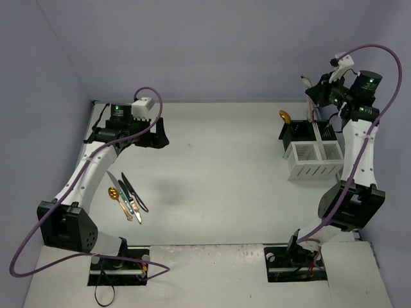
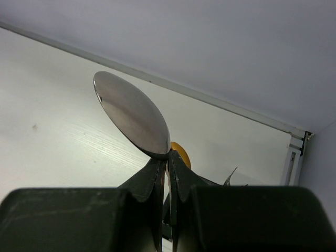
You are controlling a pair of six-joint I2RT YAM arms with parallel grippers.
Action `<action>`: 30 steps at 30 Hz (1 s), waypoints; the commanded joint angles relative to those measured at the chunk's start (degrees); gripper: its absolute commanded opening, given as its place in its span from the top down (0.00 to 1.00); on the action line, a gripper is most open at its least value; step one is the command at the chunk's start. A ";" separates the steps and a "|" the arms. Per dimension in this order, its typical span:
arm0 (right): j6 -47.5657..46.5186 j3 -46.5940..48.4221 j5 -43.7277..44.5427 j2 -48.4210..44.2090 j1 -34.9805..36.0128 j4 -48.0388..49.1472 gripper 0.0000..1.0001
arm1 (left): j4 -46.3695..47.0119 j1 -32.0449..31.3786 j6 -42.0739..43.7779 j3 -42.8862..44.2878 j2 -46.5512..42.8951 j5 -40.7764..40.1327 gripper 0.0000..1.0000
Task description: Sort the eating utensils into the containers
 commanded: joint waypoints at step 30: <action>-16.03 -7.97 -2.82 6.75 2.74 5.46 0.87 | 0.37 2.29 3.15 -0.36 -2.32 -0.14 0.12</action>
